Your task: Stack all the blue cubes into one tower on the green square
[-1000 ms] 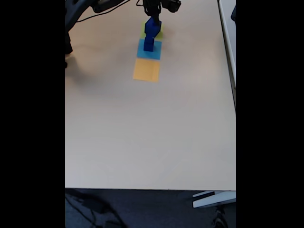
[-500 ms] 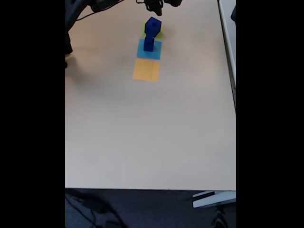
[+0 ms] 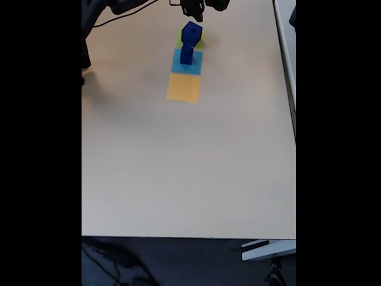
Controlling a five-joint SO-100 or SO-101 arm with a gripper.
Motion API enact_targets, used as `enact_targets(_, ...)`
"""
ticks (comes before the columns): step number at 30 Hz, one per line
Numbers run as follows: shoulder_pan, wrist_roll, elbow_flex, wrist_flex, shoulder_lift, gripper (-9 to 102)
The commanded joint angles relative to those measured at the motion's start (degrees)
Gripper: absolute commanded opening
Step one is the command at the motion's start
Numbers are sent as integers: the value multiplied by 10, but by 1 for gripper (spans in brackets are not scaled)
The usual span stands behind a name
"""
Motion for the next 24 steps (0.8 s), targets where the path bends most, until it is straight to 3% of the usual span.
enact_targets(1,3,17,15,-8,70,0)
enact_targets(24,14,1,107,-37,90,0)
